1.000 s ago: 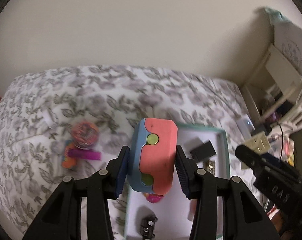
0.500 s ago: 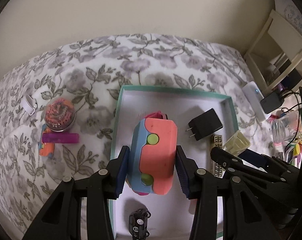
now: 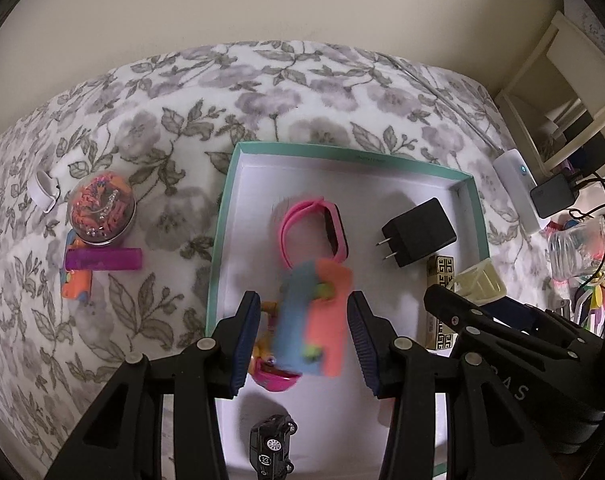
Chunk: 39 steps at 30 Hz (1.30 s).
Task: Organize rigid objects
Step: 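Carry the cream clip and coral-blue block into the white tray and release both, then move both tools back over the remaining toy pile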
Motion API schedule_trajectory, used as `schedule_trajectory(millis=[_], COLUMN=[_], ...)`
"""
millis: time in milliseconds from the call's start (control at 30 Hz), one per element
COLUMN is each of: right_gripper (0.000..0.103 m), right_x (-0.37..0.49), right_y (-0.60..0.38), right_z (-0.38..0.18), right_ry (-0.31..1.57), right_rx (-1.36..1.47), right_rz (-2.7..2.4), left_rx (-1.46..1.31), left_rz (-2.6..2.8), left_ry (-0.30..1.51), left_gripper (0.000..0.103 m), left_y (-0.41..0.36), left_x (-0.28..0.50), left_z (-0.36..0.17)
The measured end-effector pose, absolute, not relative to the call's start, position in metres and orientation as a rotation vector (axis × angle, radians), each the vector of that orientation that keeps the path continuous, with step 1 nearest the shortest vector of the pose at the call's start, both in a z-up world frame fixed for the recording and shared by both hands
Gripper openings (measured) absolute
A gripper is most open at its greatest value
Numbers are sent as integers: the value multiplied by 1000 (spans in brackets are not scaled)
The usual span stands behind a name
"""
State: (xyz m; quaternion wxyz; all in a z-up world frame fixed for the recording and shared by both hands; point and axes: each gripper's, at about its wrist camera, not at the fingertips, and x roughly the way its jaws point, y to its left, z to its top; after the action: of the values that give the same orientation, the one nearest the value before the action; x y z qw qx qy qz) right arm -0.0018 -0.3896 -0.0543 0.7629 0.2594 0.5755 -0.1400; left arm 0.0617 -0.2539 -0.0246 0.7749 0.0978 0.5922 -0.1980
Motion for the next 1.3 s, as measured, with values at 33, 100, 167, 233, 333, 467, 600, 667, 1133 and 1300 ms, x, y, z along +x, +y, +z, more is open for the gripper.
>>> schedule_trajectory(millis=[33, 100, 167, 233, 333, 467, 600, 667, 1133, 1300], right_gripper=[63, 63, 66, 71, 73, 73, 75, 84, 103, 103], right_x=[-2, -2, -1, -1, -1, -2, -2, -1, 17, 27], right_y=[-390, -390, -389, -388, -389, -389, -387, -385, -357, -341], right_z=[-54, -53, -52, -49, -44, -31, -18, -12, -8, -10], right_ry=[1253, 1255, 1256, 1253, 1235, 1206, 1174, 1158, 1117, 1101], right_rx=[564, 563, 558, 545, 548, 528, 508, 496, 449, 421], right_rz=[-305, -308, -306, -303, -306, -318, -325, -326, -284, -258], left_rx=[207, 202, 199, 196, 176, 153, 130, 115, 66, 23], left_rz=[-431, -433, -434, -431, -424, -397, -360, -332, -162, -118], left_ry=[1285, 1287, 1281, 1275, 1269, 1251, 1230, 1218, 1195, 1192], left_gripper=[47, 47, 47, 47, 47, 48, 59, 63, 90, 90], left_y=[-254, -253, -253, -251, -246, -236, -223, -214, -155, -129], left_x=[62, 62, 62, 62, 65, 71, 78, 82, 112, 120], left_z=[-24, -22, -19, -16, -11, -3, 3, 6, 5, 6])
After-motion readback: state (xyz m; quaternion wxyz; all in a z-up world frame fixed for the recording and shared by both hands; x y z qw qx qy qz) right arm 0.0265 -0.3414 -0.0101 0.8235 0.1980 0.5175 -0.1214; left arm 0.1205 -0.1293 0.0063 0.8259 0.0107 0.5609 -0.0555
